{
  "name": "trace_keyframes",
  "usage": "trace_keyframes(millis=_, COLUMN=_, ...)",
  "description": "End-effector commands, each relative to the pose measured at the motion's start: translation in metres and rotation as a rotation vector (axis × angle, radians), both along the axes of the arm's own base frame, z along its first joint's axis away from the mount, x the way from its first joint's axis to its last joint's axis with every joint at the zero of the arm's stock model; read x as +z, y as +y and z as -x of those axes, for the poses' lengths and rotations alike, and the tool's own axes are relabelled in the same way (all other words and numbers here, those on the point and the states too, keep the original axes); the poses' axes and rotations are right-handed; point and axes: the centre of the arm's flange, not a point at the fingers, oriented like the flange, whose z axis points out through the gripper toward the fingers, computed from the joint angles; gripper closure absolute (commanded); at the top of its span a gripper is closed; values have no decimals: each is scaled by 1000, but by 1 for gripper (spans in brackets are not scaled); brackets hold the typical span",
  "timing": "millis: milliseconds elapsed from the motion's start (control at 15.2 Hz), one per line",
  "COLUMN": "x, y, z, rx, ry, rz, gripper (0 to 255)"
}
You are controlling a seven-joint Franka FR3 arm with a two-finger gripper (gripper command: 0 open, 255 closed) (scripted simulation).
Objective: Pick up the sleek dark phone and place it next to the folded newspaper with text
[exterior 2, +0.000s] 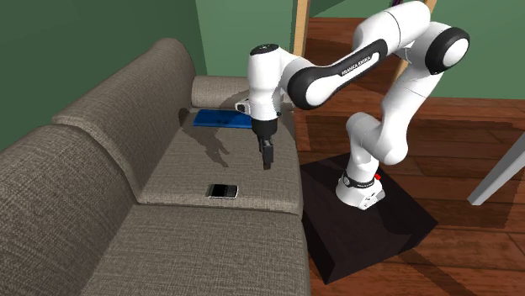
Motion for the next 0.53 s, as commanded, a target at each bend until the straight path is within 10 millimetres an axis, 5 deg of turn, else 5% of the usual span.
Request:
trace_keyframes(millis=0, x=-17, y=-6, z=-21, rx=-9, ry=3, rz=3, gripper=0)
trace_keyframes(millis=462, x=-73, y=-31, z=-91, rx=-41, ry=16, rz=12, gripper=0)
